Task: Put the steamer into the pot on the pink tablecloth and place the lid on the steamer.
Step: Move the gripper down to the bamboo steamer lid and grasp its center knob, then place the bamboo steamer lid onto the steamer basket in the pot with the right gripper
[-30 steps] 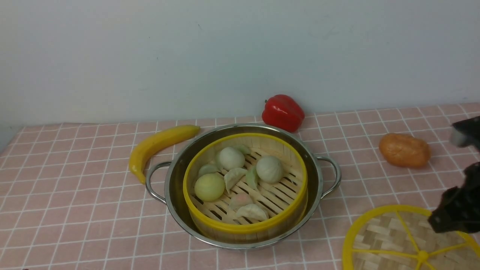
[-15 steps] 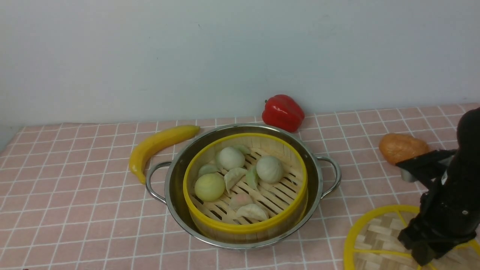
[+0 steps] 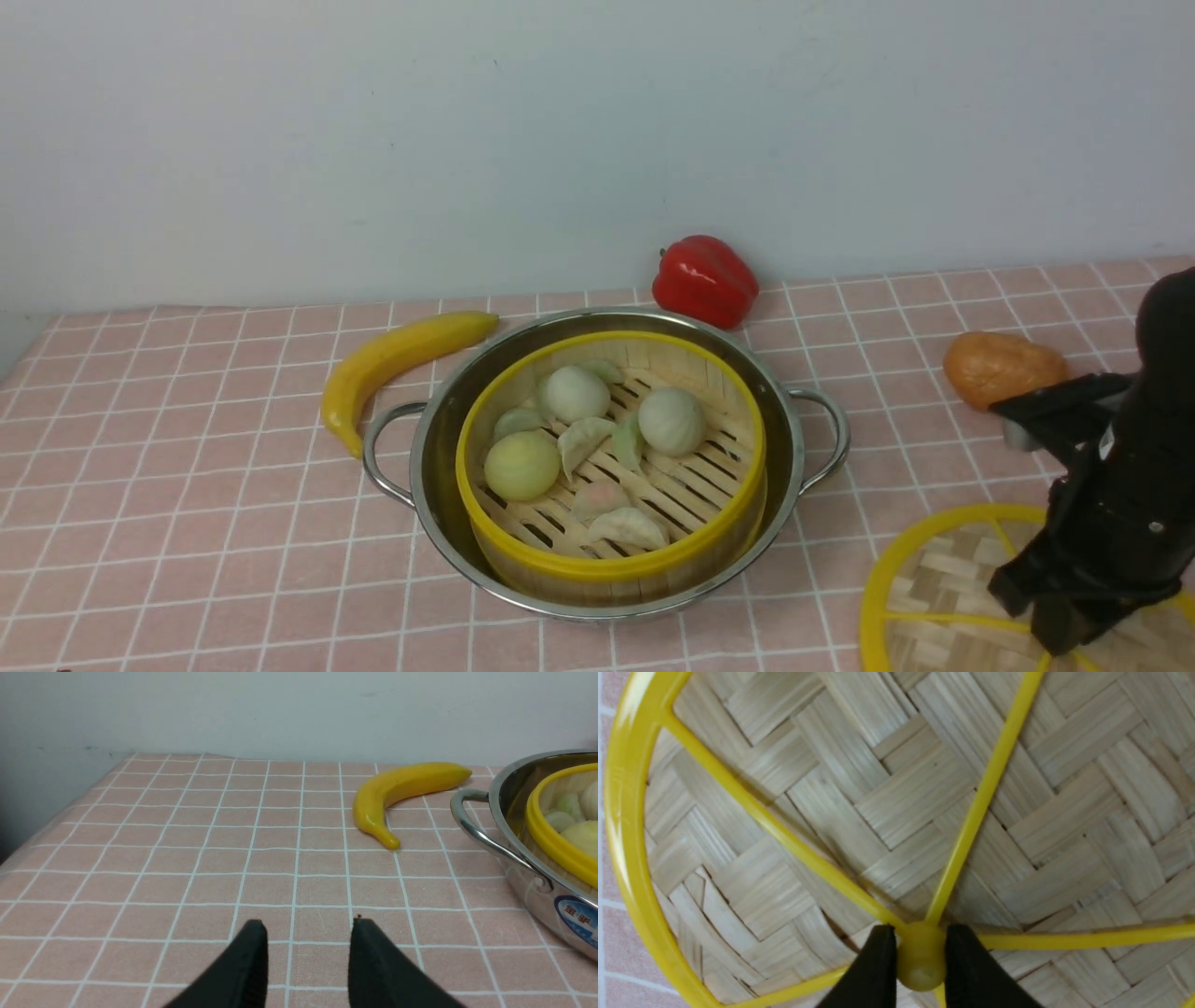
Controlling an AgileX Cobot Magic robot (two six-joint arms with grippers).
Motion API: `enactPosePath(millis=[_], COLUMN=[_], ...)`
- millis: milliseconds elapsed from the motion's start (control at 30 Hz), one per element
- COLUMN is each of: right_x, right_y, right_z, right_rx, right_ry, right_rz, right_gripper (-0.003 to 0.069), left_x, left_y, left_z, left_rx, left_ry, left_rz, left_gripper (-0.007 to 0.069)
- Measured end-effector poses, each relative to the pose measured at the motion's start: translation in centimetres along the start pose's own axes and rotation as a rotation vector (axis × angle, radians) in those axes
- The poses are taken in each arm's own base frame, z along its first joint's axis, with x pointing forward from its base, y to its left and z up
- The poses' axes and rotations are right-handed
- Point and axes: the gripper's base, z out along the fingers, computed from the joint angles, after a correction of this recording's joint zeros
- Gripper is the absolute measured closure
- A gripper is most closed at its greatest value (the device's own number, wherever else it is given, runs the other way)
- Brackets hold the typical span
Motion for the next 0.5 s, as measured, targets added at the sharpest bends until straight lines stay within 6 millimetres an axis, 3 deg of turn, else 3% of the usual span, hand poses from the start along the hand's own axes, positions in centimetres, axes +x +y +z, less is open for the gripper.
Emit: enactPosePath(millis=[67, 167, 200, 233, 267, 333, 400, 467, 500], right_x=[-0.1, 0.3, 0.3, 0.9, 1.0, 1.7, 1.8, 1.3, 1.2], right_y=[-0.1, 0.1, 0.1, 0.5, 0.6, 1.5, 2.2, 4.6, 4.6], right_z=[-0.7, -4.7, -5.0, -8.6, -8.9, -12.9, -14.5, -17.2, -17.4], right_rx=[0.019, 0.025, 0.023, 0.003, 0.001, -0.043, -0.065, -0.118, -0.121], right_ry=[-0.052, -0.187, -0.197, -0.298, -0.308, -0.429, -0.481, -0.564, -0.569], right_rz=[0.017, 0.039, 0.04, 0.024, 0.02, -0.042, -0.085, -0.236, -0.235], right_gripper=[0.0515, 0.0515, 0.0515, 0.0515, 0.0515, 0.0515, 0.0515, 0.0515, 0.0515], left_x=[0.0, 0.0, 0.0, 0.0, 0.0, 0.0, 0.0, 0.0, 0.0], left_y=[0.0, 0.0, 0.0, 0.0, 0.0, 0.0, 0.0, 0.0, 0.0], left_z=[0.0, 0.0, 0.0, 0.0, 0.0, 0.0, 0.0, 0.0, 0.0], left_rx=[0.0, 0.0, 0.0, 0.0, 0.0, 0.0, 0.0, 0.0, 0.0], left_ry=[0.0, 0.0, 0.0, 0.0, 0.0, 0.0, 0.0, 0.0, 0.0], left_rz=[0.0, 0.0, 0.0, 0.0, 0.0, 0.0, 0.0, 0.0, 0.0], left_gripper=[0.0382, 0.0382, 0.0382, 0.0382, 0.0382, 0.0382, 0.0382, 0.0382, 0.0382])
